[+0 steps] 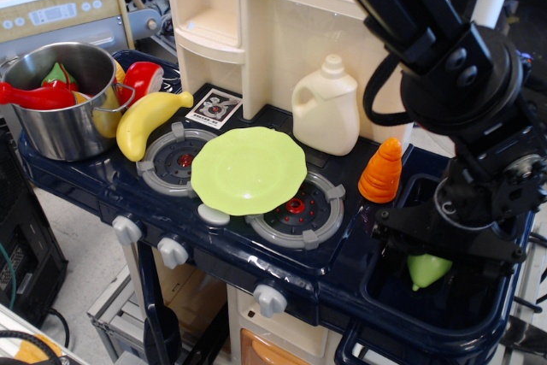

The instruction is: Put pear on plate

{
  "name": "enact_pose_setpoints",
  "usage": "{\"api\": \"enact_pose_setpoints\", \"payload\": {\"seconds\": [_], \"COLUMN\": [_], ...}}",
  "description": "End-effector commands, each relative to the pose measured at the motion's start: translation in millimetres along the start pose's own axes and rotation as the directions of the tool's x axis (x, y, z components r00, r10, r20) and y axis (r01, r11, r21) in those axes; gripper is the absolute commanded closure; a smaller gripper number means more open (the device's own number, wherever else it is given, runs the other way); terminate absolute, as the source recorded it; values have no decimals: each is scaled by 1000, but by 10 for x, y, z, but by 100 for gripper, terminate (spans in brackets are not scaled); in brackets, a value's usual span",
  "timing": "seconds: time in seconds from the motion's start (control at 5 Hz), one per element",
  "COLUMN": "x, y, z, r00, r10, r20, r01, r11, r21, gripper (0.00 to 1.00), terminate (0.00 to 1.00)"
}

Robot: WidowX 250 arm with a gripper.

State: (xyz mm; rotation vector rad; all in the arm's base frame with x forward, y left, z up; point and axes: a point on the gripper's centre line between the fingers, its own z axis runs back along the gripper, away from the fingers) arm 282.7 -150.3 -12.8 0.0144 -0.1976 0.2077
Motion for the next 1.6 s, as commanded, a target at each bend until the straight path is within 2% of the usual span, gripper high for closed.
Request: {"api": "enact_pose_setpoints", "payload": {"seconds": [0.0, 0.2, 0.4, 0.6, 0.8, 1.0, 1.2, 1.4], "x": [70, 125, 224, 314, 399, 459, 497, 551], "y": [-38, 66, 487, 972, 1273, 1489, 1625, 1590], "z": [332, 822, 1121, 882, 690, 535, 480, 431], "r00": [998, 996, 999, 998, 995, 993, 989, 997], "r10": [68, 91, 41, -38, -45, -45, -71, -36], "r20": [-10, -20, 22, 57, 93, 111, 128, 66], "r01": [-68, -86, -46, 23, 18, 13, 35, 21], "r11": [997, 980, 958, 970, 963, 962, 965, 975], "r21": [35, 181, 281, 243, 267, 271, 258, 222], "gripper": [100, 100, 100, 100, 100, 100, 100, 0], "terminate": [0, 0, 0, 0, 0, 0, 0, 100]}}
